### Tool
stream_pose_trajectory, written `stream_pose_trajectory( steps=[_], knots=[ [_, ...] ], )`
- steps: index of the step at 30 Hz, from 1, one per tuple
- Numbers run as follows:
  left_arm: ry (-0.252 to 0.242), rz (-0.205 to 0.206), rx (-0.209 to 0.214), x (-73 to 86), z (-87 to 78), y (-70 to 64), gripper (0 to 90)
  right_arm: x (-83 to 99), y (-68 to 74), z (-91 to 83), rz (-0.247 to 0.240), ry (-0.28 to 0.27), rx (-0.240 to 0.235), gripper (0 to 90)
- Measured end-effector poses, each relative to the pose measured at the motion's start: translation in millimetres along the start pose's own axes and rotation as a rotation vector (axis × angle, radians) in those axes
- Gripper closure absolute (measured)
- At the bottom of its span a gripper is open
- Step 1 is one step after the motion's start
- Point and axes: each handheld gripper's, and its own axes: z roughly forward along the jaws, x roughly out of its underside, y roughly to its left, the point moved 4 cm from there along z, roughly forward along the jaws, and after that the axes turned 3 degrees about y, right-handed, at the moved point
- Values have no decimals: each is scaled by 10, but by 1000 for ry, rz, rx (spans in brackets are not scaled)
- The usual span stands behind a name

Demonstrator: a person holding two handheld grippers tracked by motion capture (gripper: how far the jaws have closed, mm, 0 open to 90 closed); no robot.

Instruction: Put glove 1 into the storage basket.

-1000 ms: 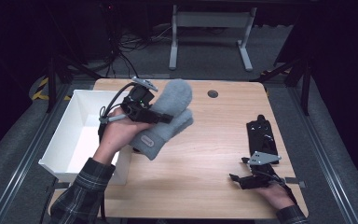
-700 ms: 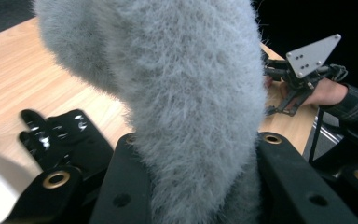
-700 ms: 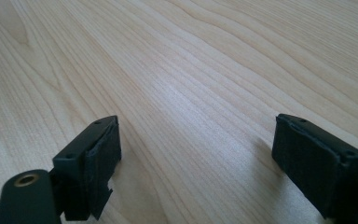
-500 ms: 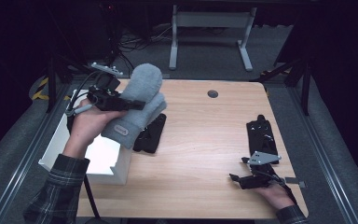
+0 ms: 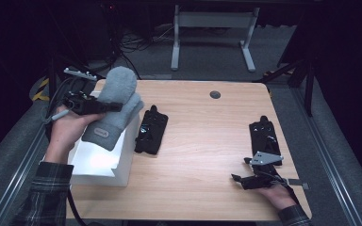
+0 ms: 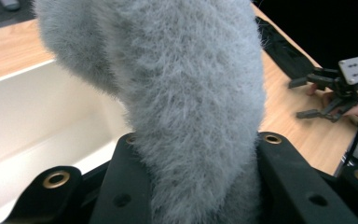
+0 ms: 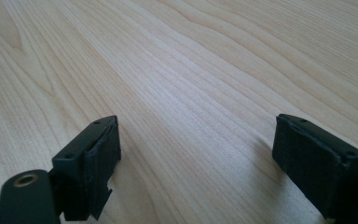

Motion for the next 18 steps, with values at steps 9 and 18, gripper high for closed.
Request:
stream_pose_trajectory(
  steps=[9,18],
  knots=[
    [27,-109,-43,308,72,394,703,-1,-1,1,0,1,1,156],
    [88,-212,-66,632,375,716,699,-2,-3,2,-1,-1,2,156]
  ],
)
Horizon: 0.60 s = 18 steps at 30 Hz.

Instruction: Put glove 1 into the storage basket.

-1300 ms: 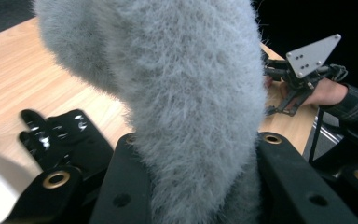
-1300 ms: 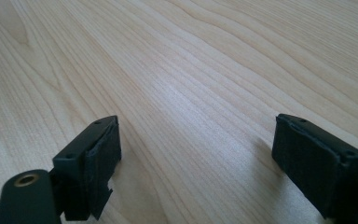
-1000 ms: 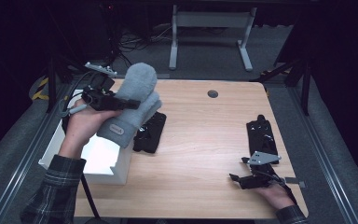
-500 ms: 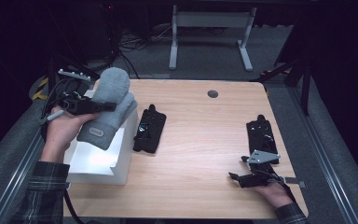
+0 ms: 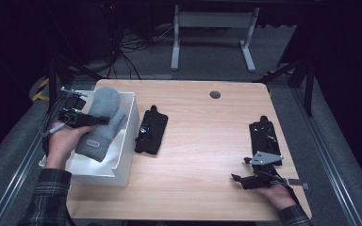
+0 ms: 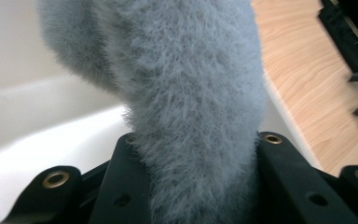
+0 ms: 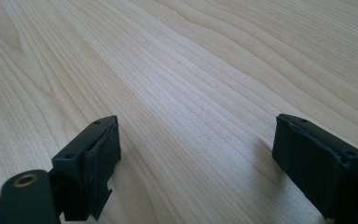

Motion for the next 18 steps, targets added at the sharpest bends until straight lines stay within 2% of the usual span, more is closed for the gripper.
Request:
stream_pose_trajectory(
  steps=[2,5,7,13,14,15,16,18],
  knots=[
    [6,-12,-2,20,38,28,697,0,-1,0,-1,0,0,156],
    [55,-55,-7,131,250,205,690,-1,-1,0,-1,0,0,156],
    [64,-76,-9,166,326,255,687,0,-1,0,-1,0,0,157],
    [115,-90,0,278,526,375,660,0,-1,0,0,0,0,156],
    [144,-98,-9,330,600,429,641,0,0,0,0,0,0,157],
    [144,-98,-9,330,600,429,628,0,0,0,0,0,0,156],
    [172,-96,-33,377,669,489,608,0,0,0,0,0,0,156],
    [171,-93,-54,392,683,526,563,0,0,0,-1,0,0,156]
  ],
)
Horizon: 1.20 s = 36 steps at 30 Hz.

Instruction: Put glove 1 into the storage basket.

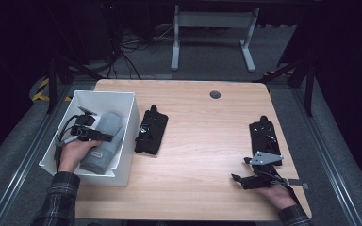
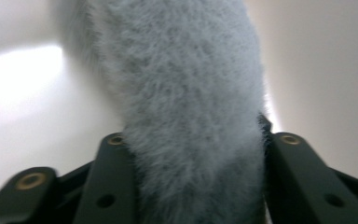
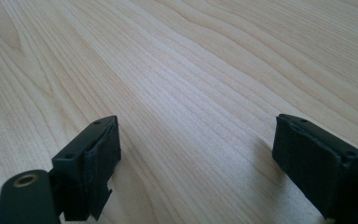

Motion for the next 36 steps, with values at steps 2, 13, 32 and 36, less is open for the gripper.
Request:
stream_pose_trajectory(
  steps=[2,13,32,36],
  knots=[
    [-1,8,-25,-3,2,13,499,0,0,0,0,0,0,156],
    [-91,51,-98,-110,-287,-129,204,0,0,0,0,0,0,156],
    [-249,220,-8,-327,-784,-853,147,0,0,0,-1,0,0,156],
    [-259,263,10,-370,-805,-1037,143,-1,0,1,-1,0,0,156]
  ],
)
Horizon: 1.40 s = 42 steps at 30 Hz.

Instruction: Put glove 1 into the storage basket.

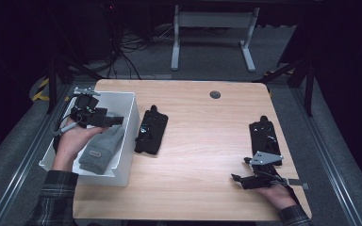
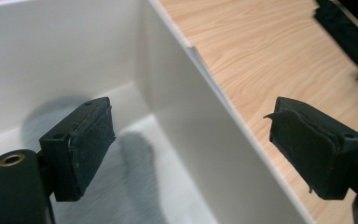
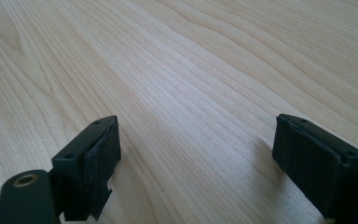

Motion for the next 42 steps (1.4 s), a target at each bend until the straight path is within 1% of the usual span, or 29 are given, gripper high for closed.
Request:
stream_pose_trajectory(
  steps=[2,3,4,7,8,9,12,13,14,15,16,19,20,22,24,29,31,32,33,34,35,36,37,38,39,40,42],
  knots=[
    [-4,21,9,-41,8,-86,136,0,0,0,0,0,0,156],
    [-9,34,18,-69,19,-151,136,0,0,0,0,0,0,156],
    [-9,34,18,-69,19,-151,132,0,0,0,0,0,0,156],
    [-15,62,30,-110,47,-278,123,0,0,0,0,0,0,156],
    [-15,72,45,-120,58,-326,104,0,1,-1,1,1,0,156],
    [-16,88,52,-136,93,-424,101,0,0,0,0,0,0,156],
    [-10,116,61,-150,162,-553,85,1,1,-1,1,1,0,156],
    [-10,116,61,-150,162,-553,81,1,1,-1,1,1,0,156],
    [-12,125,69,-152,198,-614,81,0,1,-1,1,1,0,156],
    [-7,145,82,-146,265,-724,77,1,2,-1,2,1,-1,156],
    [-7,145,82,-146,265,-724,75,1,2,-1,2,1,-1,156],
    [-5,169,99,-131,365,-858,75,1,2,-1,2,2,-1,156],
    [-1,181,95,-121,408,-904,75,1,2,-1,1,2,-2,156],
    [3,193,107,-102,488,-989,75,1,1,-1,1,2,-2,156],
    [10,205,101,-91,548,-1043,75,1,2,-1,1,2,-2,155],
    [29,240,106,-29,716,-1228,75,1,2,-1,2,1,-1,156],
    [40,256,106,2,772,-1295,75,1,2,-1,1,2,-2,156],
    [40,256,106,2,772,-1295,75,1,2,-1,1,2,-2,156],
    [53,265,109,28,809,-1338,75,1,2,-2,1,3,-2,155],
    [47,267,113,56,849,-1381,75,1,2,-1,1,2,-2,156],
    [52,274,120,105,907,-1431,75,1,1,-1,1,3,-1,154],
    [52,274,120,105,907,-1431,75,1,1,-1,1,3,-1,154],
    [56,286,116,171,978,-1484,75,1,1,-1,2,3,-1,153],
    [56,286,116,171,978,-1484,75,1,1,-1,2,3,-1,153],
    [63,291,123,234,1042,-1535,75,1,1,-1,1,3,-1,153],
    [72,301,122,277,1081,-1570,75,1,1,-1,1,3,0,152],
    [76,320,106,338,1145,-1607,75,1,0,0,0,3,2,149]
  ],
)
